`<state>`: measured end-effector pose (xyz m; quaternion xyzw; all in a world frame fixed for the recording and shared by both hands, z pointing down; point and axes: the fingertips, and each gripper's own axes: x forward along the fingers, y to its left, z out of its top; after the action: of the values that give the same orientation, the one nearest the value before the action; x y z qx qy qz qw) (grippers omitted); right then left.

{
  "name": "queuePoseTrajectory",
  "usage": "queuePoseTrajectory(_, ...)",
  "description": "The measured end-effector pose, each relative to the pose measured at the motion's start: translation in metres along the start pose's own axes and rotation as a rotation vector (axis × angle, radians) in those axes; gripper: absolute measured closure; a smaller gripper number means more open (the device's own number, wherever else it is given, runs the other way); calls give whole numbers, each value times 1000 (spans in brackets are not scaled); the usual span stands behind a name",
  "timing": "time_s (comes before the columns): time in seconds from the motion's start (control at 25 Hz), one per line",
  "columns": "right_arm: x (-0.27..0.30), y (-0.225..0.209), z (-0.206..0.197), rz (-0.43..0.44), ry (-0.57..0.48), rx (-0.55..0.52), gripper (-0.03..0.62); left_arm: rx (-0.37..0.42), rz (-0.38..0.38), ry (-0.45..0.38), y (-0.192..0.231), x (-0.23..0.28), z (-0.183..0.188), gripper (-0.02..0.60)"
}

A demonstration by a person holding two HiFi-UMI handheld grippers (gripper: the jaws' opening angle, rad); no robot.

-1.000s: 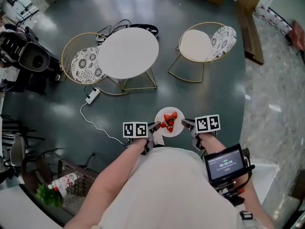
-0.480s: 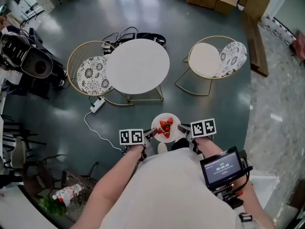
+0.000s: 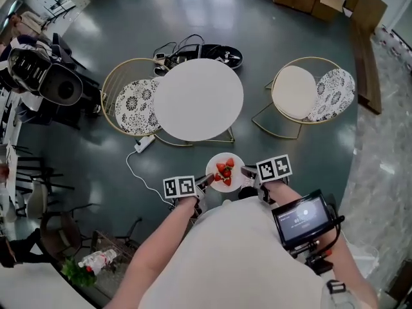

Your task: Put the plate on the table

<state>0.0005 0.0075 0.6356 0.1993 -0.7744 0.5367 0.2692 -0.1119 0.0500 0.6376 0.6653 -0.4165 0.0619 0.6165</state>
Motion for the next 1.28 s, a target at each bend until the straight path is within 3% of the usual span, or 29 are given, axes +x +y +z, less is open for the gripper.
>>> queuePoseTrajectory(0.36,-17,-50,90,47,15,-11,562,10,43,-28,-31,60,76,555)
queuePoseTrajectory(0.76,-3,-57,122,74,62,-4,562,-21,87,-42,-26,68,106,555)
queuePoseTrajectory(1.0,13,-69,148,42,69,14,562,-26,81,-25,-13,83,135,555)
queuePoseTrajectory(1.28,20,-70,210,-32,40,-1,560,4,18,-5,-10,99,199,554)
